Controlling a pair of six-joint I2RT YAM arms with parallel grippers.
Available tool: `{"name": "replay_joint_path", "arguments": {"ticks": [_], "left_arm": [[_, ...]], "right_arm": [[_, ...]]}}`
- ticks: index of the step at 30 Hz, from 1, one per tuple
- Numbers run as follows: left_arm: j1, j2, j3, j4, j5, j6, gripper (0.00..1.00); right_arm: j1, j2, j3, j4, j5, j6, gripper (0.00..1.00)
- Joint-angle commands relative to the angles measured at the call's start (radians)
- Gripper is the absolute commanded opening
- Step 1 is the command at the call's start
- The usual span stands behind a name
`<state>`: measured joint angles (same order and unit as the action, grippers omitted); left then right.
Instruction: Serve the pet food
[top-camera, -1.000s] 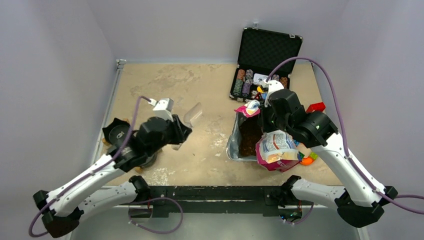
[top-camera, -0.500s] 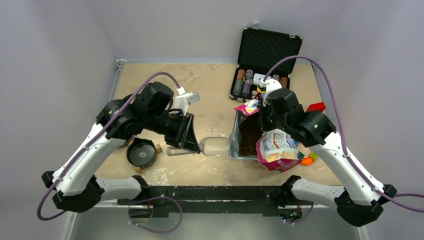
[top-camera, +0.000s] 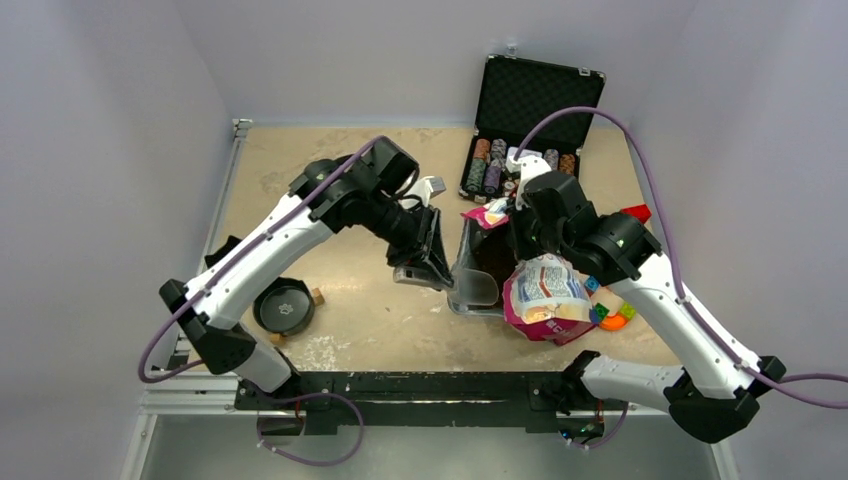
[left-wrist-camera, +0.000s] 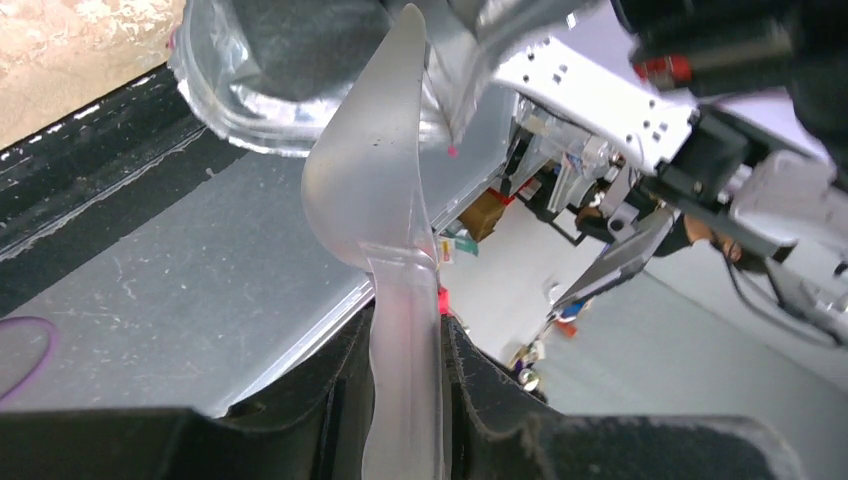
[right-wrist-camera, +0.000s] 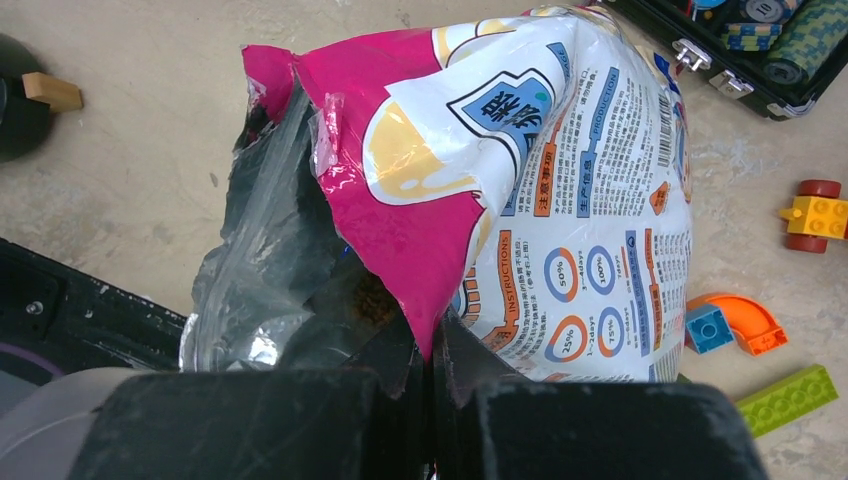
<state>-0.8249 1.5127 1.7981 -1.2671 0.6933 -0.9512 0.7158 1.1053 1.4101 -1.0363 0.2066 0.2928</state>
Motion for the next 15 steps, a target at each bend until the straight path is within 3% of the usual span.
{"name": "replay_joint_path", "arguments": {"ticks": [1,5,10,15], "left_arm": [[0.007,0.074,0.057,-0.029,-0.026,-0.131,0.0],[0.019,0.124,0.015,-0.03,-0.059,-0.265,0.0],[0.016,0.077,-0.26,0.27,-0.154,-0.589,0.0],[-0.028,0.207,-0.278,0.357,-0.223,-0.681,0.0]], "right_arm": [[0.022,0.005,0.106,0.189,-0.023,0.026,0.0],[0.028,0.011,0.123,0.183,-0.012,0.028,0.0],[0.028,0.003,0.122,0.182,-0.006,0.037,0.0],[0.028,-0.001,0.113,0.179,-0.015,0.044,0.0]]}}
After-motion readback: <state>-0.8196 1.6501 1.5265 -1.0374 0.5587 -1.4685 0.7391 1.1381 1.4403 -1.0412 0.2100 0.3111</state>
